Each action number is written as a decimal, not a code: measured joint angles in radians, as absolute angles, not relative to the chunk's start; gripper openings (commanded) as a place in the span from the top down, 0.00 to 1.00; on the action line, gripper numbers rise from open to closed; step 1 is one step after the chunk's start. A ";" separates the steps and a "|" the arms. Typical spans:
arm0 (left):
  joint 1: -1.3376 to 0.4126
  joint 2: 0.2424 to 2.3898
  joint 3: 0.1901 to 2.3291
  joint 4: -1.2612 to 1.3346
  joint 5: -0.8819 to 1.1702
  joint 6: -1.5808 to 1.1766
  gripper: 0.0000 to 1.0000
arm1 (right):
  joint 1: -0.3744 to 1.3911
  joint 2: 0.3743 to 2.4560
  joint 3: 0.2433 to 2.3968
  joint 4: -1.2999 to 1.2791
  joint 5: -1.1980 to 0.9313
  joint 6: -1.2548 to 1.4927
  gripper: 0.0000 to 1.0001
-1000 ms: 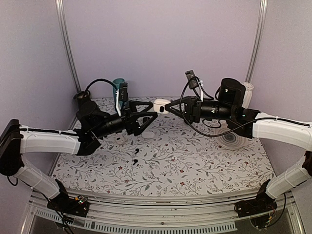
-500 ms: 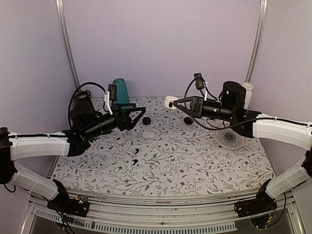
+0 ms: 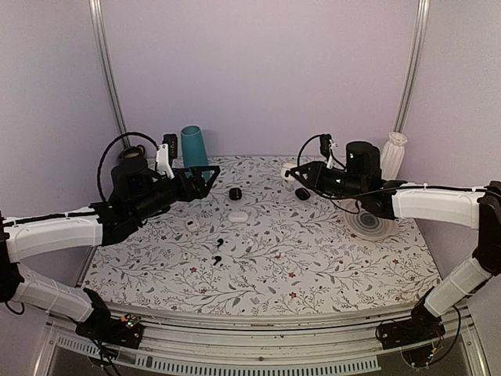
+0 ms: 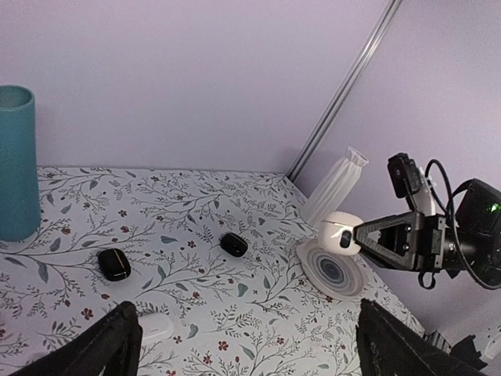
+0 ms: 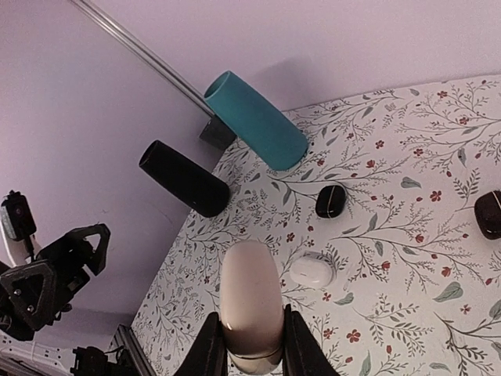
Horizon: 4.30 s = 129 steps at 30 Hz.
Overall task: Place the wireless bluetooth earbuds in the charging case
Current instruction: Place the charging case with the earbuds at the center of the board, then reset both arms
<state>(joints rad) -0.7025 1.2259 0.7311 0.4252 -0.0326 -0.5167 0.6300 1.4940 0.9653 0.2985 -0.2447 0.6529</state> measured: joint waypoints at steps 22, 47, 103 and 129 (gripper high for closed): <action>-0.690 1.122 0.704 0.366 -0.007 -0.464 0.04 | 0.513 2.002 1.237 0.295 -0.379 0.799 0.97; -0.688 1.155 0.713 0.363 0.028 -0.464 0.04 | 0.503 2.258 1.449 0.208 -0.375 0.857 0.92; -0.671 1.155 0.628 0.408 0.104 -0.507 0.04 | 0.548 1.925 1.360 -0.143 -0.128 0.672 0.01; -0.630 1.246 0.577 0.410 0.145 -0.585 0.04 | 0.806 1.258 0.848 0.001 0.104 0.532 0.01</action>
